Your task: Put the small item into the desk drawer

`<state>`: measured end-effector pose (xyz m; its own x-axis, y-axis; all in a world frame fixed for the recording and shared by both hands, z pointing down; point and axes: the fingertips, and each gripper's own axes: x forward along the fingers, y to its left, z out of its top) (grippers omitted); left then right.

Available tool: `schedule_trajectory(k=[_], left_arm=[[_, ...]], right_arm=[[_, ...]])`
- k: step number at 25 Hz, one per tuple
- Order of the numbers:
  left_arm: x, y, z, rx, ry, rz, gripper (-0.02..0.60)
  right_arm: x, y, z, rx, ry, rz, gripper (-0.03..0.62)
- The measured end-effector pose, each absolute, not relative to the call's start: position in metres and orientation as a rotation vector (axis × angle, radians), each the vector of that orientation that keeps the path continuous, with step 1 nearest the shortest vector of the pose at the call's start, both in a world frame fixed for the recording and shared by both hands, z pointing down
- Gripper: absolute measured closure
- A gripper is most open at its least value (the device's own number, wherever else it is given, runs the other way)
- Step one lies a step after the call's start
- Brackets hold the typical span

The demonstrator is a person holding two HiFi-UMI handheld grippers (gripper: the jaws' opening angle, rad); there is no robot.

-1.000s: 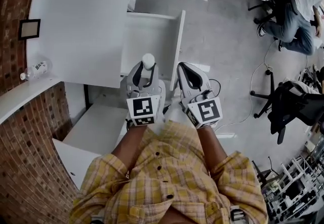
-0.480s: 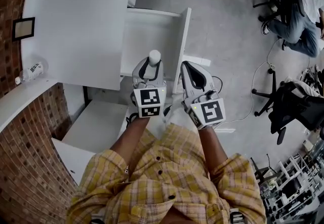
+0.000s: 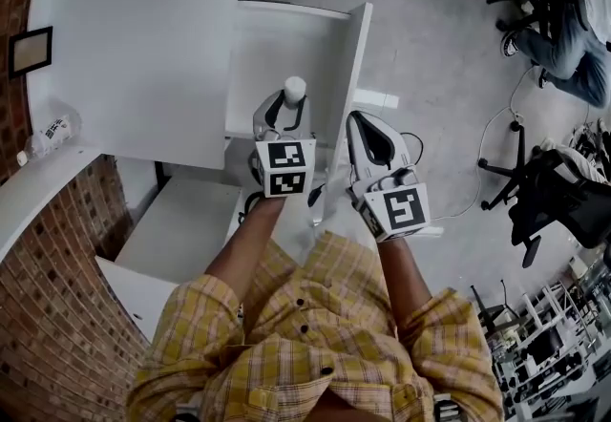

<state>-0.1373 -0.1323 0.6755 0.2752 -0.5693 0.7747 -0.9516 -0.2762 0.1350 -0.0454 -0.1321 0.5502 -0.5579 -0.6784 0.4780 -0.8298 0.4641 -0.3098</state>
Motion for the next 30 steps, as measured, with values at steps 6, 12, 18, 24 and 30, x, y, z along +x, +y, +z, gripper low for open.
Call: schedule_trajectory(k=[6, 12, 18, 24, 30], left_arm=[[-0.135, -0.136, 0.712, 1.896, -1.316, 0.846, 0.413], [-0.135, -0.137, 0.744, 1.846, -1.282, 0.864, 0.413], [-0.138, -0.137, 0.783, 1.78, -1.252, 0.903, 0.413], [-0.142, -0.133, 0.814, 1.709, -1.229, 0.936, 0.413], [-0.142, -0.134, 0.833, 1.68, -1.217, 0.961, 0.411]], right_arm=[[-0.048, -0.136, 0.561, 1.281, -2.41, 0.77, 0.592], [-0.045, -0.135, 0.573, 1.283, -2.388, 0.785, 0.592], [-0.041, -0.132, 0.583, 1.282, -2.367, 0.801, 0.592], [-0.039, -0.131, 0.589, 1.281, -2.351, 0.814, 0.592], [-0.035, -0.132, 0.594, 1.279, -2.342, 0.825, 0.592]])
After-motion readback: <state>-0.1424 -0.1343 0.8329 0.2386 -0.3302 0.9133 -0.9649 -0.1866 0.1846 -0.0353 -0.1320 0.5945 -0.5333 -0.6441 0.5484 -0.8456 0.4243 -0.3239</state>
